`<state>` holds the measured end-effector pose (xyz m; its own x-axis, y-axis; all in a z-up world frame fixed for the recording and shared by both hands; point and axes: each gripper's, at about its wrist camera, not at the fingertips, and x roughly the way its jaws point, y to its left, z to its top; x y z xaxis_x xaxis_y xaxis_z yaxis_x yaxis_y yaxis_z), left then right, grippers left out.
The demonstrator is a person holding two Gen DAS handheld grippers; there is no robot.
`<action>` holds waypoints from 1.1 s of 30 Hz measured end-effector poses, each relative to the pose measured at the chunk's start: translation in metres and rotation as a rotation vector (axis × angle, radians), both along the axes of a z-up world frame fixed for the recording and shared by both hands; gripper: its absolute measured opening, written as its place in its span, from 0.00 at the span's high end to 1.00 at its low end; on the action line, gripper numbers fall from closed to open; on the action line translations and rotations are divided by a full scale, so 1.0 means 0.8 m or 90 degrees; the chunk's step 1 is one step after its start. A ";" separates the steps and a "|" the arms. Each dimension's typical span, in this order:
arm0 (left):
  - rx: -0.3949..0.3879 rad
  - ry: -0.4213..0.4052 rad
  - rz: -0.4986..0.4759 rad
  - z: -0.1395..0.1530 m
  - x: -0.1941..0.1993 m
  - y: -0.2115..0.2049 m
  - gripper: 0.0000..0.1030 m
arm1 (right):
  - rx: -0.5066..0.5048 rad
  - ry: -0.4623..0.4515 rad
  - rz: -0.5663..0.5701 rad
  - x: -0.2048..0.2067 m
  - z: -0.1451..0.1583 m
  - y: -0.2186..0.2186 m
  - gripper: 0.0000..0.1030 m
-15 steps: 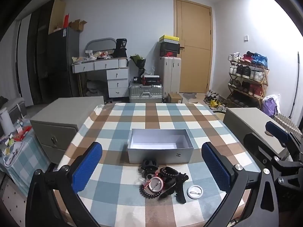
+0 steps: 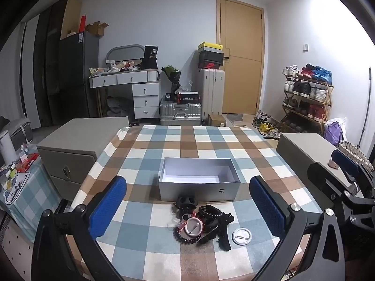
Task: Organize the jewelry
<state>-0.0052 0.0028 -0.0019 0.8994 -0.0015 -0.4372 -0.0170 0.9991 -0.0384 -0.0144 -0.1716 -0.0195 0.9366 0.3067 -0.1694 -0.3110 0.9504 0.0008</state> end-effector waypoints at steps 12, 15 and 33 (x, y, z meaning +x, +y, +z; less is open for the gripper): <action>0.001 -0.001 0.005 0.002 0.000 0.003 0.01 | -0.002 0.001 0.001 -0.002 0.002 -0.001 0.00; 0.000 -0.001 0.005 0.002 0.000 0.004 0.01 | -0.002 0.001 0.001 -0.002 0.002 -0.002 0.00; -0.002 0.003 0.006 0.001 -0.001 0.005 0.01 | -0.002 0.003 0.000 -0.003 0.001 -0.001 0.00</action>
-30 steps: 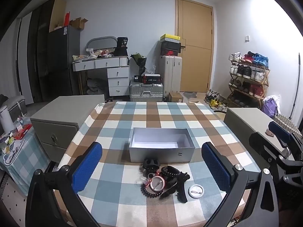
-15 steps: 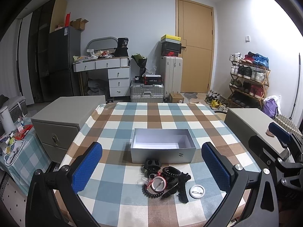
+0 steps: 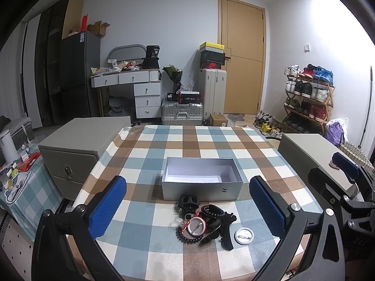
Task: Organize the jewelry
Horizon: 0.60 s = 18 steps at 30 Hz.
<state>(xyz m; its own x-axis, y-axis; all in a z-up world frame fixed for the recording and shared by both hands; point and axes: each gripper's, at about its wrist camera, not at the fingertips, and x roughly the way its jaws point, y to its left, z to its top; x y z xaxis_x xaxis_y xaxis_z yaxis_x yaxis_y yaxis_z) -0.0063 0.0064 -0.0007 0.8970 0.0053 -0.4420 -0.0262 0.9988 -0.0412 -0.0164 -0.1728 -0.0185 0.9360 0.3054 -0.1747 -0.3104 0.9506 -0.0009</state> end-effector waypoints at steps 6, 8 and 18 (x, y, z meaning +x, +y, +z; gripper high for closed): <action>0.000 0.001 0.001 -0.001 -0.001 0.001 0.01 | -0.007 -0.002 0.002 0.000 -0.004 0.004 0.00; -0.001 0.001 0.001 -0.002 -0.001 0.002 0.01 | -0.007 -0.001 0.001 0.001 -0.005 0.004 0.00; 0.000 0.003 -0.002 -0.002 0.000 0.002 0.01 | -0.006 0.006 0.000 0.004 -0.006 0.005 0.00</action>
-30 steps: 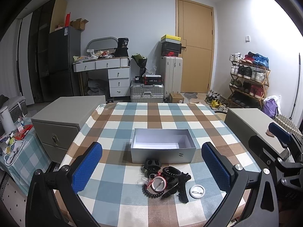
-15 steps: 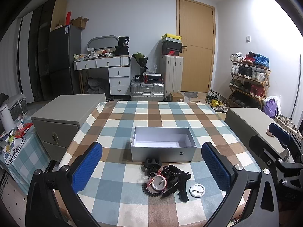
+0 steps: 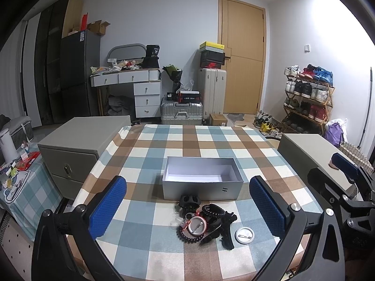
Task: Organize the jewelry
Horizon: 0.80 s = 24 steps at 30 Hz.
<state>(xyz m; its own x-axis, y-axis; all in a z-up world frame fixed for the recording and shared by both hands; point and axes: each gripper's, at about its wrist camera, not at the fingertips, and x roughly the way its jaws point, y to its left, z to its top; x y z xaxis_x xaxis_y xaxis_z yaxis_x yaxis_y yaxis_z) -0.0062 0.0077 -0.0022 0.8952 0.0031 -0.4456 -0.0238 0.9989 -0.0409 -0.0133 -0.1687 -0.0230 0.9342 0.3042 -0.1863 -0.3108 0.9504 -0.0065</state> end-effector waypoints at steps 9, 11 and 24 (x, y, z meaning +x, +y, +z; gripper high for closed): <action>-0.001 0.001 0.000 0.000 0.000 0.001 0.01 | 0.001 0.001 0.000 0.000 0.000 0.000 0.00; -0.003 0.003 0.000 -0.001 0.000 0.003 0.01 | 0.003 0.004 0.000 0.001 -0.001 0.001 0.00; -0.028 0.058 -0.022 -0.030 0.022 0.015 0.01 | 0.003 0.037 0.002 0.023 -0.021 0.000 0.00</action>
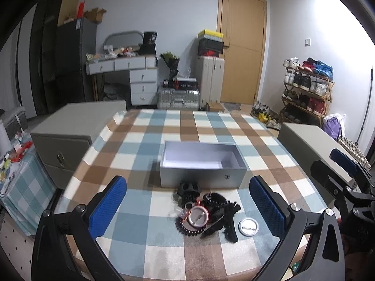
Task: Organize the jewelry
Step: 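Lower the left tool onto the black claw hair clip and grasp it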
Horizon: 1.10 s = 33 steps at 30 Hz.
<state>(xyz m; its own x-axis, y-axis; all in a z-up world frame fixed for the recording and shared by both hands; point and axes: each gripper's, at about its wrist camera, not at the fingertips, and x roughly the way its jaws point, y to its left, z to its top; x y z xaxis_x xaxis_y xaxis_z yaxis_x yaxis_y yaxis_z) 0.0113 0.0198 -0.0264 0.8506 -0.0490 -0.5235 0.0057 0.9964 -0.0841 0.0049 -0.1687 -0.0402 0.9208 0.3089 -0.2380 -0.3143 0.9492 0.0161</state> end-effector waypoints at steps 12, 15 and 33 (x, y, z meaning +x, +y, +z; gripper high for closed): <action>-0.058 0.134 -0.057 -0.068 0.059 0.024 0.01 | -0.013 0.089 0.021 0.053 -0.056 0.004 0.00; -0.089 0.169 -0.069 -0.079 0.075 0.032 0.01 | -0.014 0.104 0.033 0.062 -0.069 0.005 0.00; -0.149 0.285 -0.177 -0.107 0.126 0.031 0.30 | 0.002 0.174 0.086 0.106 -0.098 0.013 0.00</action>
<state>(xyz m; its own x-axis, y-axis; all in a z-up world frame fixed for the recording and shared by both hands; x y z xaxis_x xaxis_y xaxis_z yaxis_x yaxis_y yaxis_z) 0.1124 0.0444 -0.1118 0.4876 -0.3964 -0.7779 0.1772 0.9174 -0.3564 0.0901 -0.1585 -0.1187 0.7730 0.4257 -0.4703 -0.4219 0.8987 0.1200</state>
